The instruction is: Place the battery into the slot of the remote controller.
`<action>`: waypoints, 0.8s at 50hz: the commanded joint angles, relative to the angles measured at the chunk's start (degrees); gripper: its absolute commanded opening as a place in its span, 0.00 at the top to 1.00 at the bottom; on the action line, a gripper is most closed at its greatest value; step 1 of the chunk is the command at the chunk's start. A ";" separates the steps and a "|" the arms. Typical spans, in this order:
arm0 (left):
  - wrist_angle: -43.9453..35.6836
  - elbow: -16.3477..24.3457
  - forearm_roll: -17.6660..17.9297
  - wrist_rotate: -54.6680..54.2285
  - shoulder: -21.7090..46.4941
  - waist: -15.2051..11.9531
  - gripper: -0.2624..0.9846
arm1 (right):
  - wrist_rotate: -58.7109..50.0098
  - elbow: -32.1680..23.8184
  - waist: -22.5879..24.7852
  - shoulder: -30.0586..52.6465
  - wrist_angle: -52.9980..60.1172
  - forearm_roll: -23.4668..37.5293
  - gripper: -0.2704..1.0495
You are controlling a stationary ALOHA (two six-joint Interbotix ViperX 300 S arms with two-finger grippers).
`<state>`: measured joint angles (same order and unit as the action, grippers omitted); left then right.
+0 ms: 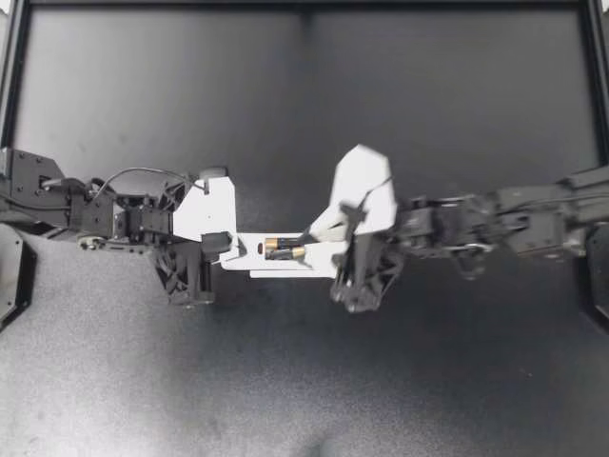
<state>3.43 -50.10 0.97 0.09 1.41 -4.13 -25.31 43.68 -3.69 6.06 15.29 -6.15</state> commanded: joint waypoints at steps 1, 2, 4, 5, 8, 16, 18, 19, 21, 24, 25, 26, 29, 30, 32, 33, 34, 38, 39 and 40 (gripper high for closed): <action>0.18 0.44 0.09 -0.09 -0.70 -0.18 0.92 | -8.70 0.88 -0.79 -2.20 2.02 -1.49 0.49; 0.18 0.44 0.09 -0.09 -0.79 -0.18 0.92 | -10.63 1.05 -0.79 -2.11 2.37 -1.49 0.49; 0.18 0.53 0.00 -0.09 -0.70 -0.18 0.92 | -15.29 1.58 -0.79 -1.93 3.08 -1.41 0.51; 0.18 0.53 0.09 -0.09 -0.70 -0.18 0.92 | -18.02 1.76 -0.79 -1.76 3.25 -1.32 0.52; 0.26 0.62 0.09 -0.26 -0.70 -0.18 0.92 | -22.94 2.29 -0.79 -1.49 3.52 -0.97 0.57; 0.26 0.35 0.09 -0.62 -0.53 -0.18 0.92 | -32.52 3.34 -0.79 -1.32 2.90 -0.88 0.71; 0.18 0.35 0.18 -0.70 -0.44 -0.18 0.92 | -34.72 3.25 -0.79 -1.32 2.37 -0.88 0.74; 0.26 0.35 0.35 -0.70 -0.35 -0.18 0.92 | -36.30 3.08 -0.70 -1.32 2.02 -0.88 0.76; 0.18 0.35 0.44 -0.70 -0.26 -0.18 0.92 | -38.58 2.90 -0.62 -1.23 1.49 -0.88 0.79; 0.18 0.35 0.79 -0.70 -0.26 -0.18 0.92 | -42.01 2.37 -0.62 -1.05 0.44 -0.88 0.83; 0.26 0.35 0.79 -0.70 -0.26 -0.18 0.92 | -43.07 2.29 -0.62 -0.97 0.09 -0.88 0.84; 0.26 0.26 0.79 -0.70 -0.26 -0.18 0.92 | -44.21 2.11 -0.53 -0.88 -0.35 -0.88 0.86; 0.18 0.18 0.79 -0.62 -0.18 -0.18 0.92 | -45.79 1.67 -0.62 -0.53 -1.14 -0.70 0.88; 0.26 0.18 0.79 -0.62 -0.18 -0.09 0.92 | -46.23 1.49 -0.62 -0.26 -1.14 -0.79 0.89; 0.18 0.18 0.79 -0.62 -0.09 -0.18 0.92 | -46.49 1.32 -0.62 0.09 -1.23 -0.70 0.89; 0.26 0.18 0.79 -0.62 -0.09 -0.09 0.92 | -46.49 1.23 -0.62 0.26 -1.14 -0.70 0.89; 0.18 0.18 0.79 -0.62 0.00 -0.18 0.92 | -46.58 1.05 -0.62 0.53 -1.14 -0.79 0.89; 0.18 0.18 0.79 -0.53 0.18 -0.18 0.92 | -46.58 0.35 -0.62 1.41 -1.14 -0.70 0.89; 0.18 0.18 0.79 -0.53 0.35 -0.09 0.92 | -46.58 0.09 -0.62 1.67 -1.14 -0.70 0.89; 0.26 0.18 0.79 -0.53 0.35 -0.18 0.92 | -46.58 -0.09 -0.62 1.85 -1.23 -0.70 0.89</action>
<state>3.34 -50.01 1.67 -0.53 1.67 -4.13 -71.89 45.18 -4.13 8.26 13.97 -6.94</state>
